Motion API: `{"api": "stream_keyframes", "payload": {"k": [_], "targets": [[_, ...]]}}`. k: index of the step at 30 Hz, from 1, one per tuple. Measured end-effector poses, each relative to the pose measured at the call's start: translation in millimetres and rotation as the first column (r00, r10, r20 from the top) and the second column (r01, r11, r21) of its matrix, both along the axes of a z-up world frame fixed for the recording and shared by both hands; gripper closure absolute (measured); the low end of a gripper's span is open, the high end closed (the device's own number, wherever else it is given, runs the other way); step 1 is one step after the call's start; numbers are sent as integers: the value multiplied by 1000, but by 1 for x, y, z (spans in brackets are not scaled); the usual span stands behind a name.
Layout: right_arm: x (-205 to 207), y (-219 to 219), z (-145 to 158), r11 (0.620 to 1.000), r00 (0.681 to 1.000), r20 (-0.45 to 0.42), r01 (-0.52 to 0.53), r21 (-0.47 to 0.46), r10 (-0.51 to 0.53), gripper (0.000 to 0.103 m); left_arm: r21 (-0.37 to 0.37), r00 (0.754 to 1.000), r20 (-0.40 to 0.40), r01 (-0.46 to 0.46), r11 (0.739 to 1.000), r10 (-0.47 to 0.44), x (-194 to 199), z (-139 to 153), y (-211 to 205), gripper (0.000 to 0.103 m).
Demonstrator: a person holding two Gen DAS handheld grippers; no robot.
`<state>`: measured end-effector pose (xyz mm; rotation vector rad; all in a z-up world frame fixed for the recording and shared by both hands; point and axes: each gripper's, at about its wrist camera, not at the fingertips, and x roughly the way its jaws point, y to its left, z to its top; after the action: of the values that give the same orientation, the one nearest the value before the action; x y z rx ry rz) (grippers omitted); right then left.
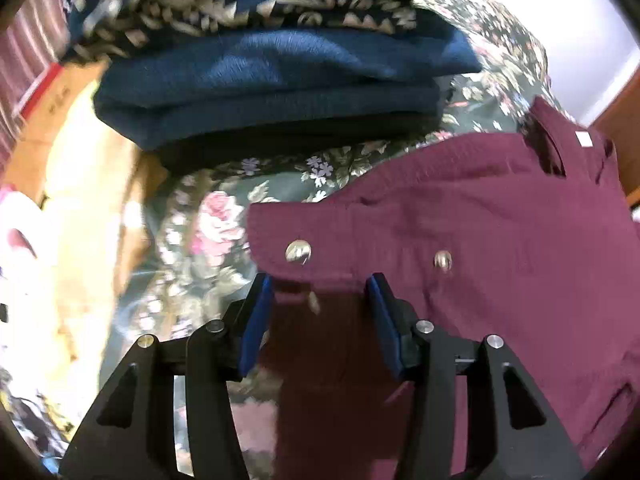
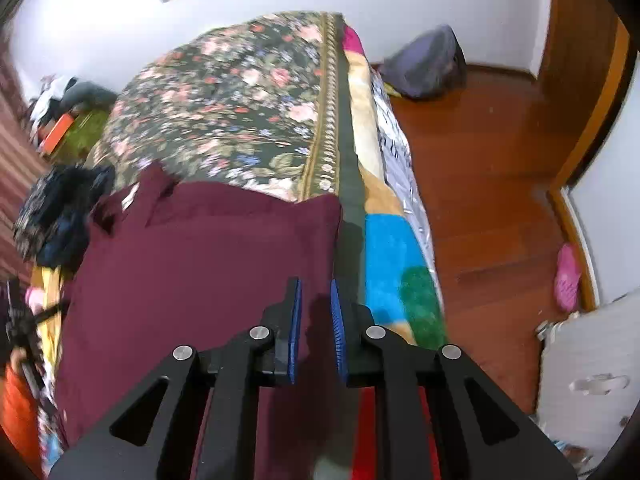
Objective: Fold large clothes
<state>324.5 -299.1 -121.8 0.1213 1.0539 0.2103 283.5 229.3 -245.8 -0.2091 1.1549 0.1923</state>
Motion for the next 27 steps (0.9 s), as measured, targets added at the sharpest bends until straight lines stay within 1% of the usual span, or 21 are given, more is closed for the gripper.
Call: {"api": "stream_keyframes", "payload": {"k": [1,2,3,4,5,6,8,10,12,16,21,23,25,27], "targets": [[-7,2,6,1000,1000,17,-13,-17,13,79,18,1000,7,8,1000,-8,-5,5,-1,54],[-19,5,13,999,999,38,-27,-38,28,64,34,1000,18,19,999,-20,-12,12,-4,54],[-35,8,20,998,997,64,-41,-56,44,55,42,999,32,28,999,-30,-20,17,-7,53],[-50,11,26,997,994,94,-46,-63,52,43,45,999,41,34,998,-35,-26,22,-7,52],[-60,13,30,997,991,120,-47,-64,55,39,46,998,54,37,998,-40,-35,30,-8,48],[-77,14,34,997,987,151,-50,-62,59,39,44,997,64,39,998,-41,-42,36,-9,43],[-97,17,36,997,985,159,-59,-57,67,39,40,995,87,40,998,-44,-59,45,-13,38],[-111,19,34,997,985,161,-56,-46,63,39,31,995,95,38,999,-41,-73,51,-15,36],[-127,21,28,998,986,158,-47,-36,52,39,3,995,92,33,999,-33,-92,51,-14,35],[-144,25,9,999,993,118,-19,-27,22,39,-61,998,56,23,998,-20,-121,39,-18,35],[-161,25,-13,1000,999,42,4,-11,-3,39,-113,999,-2,36,993,-37,-153,18,-28,35],[-164,26,-23,1000,1000,12,5,-16,-5,39,-148,1000,-7,19,989,-20,-165,10,-29,35],[-170,26,-30,1000,1000,-6,5,-18,-5,39,-207,1000,-4,1,978,-2,-174,3,-26,35],[-171,25,-39,1000,999,-27,18,-13,-18,39,-290,1000,0,-11,957,12,-183,-7,-23,35]]}}
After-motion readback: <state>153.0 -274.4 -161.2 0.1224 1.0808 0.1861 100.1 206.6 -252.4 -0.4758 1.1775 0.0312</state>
